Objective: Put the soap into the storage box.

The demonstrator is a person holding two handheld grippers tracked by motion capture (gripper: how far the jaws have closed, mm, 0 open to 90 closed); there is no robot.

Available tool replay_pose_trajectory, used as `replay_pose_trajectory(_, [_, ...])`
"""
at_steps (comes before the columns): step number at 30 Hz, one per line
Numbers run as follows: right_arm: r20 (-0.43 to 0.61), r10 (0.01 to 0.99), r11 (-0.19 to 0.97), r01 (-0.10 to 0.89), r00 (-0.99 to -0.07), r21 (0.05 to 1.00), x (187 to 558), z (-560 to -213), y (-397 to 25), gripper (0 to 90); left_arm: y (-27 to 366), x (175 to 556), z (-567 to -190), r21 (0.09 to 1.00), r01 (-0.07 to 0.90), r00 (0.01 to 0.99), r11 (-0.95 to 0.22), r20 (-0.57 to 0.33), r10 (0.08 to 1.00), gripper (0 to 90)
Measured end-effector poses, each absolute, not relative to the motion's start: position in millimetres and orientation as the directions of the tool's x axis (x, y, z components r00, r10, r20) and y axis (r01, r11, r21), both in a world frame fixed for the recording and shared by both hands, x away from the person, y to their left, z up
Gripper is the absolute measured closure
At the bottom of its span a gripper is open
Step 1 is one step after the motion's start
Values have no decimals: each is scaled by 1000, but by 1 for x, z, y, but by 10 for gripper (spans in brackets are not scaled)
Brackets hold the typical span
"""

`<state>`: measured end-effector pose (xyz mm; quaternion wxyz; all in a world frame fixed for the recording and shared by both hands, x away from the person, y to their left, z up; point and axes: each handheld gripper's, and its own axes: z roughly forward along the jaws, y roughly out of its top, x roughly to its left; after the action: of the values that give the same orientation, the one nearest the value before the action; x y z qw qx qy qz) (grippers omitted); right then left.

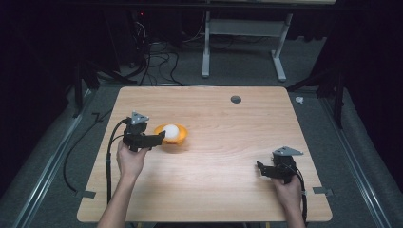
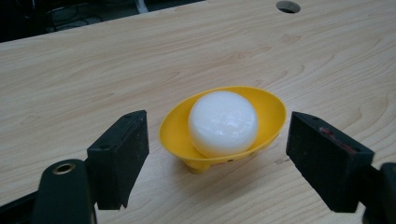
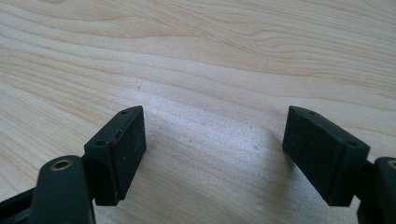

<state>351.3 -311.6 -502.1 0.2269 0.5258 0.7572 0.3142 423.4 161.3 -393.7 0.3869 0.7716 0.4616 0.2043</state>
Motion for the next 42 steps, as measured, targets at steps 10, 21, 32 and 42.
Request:
replay_pose_trajectory(10, [-13,939,249,654,-343,715,352,-502,-312,224,172,411,-395,786,557,484,-267,-47,874,218])
replay_pose_trajectory(21, [-13,939,250,654,-345,714,351,-502,-311,224,177,395,-406,781,568,487,-261,-64,871,217])
replay_pose_trajectory(32, [-14,939,250,654,-344,714,351,-502,-311,224,179,385,-422,774,586,482,-239,-96,871,217])
replay_pose_trajectory(42, [-14,939,249,654,-344,715,351,-502,-311,224,186,374,-443,761,613,461,-212,-126,878,217])
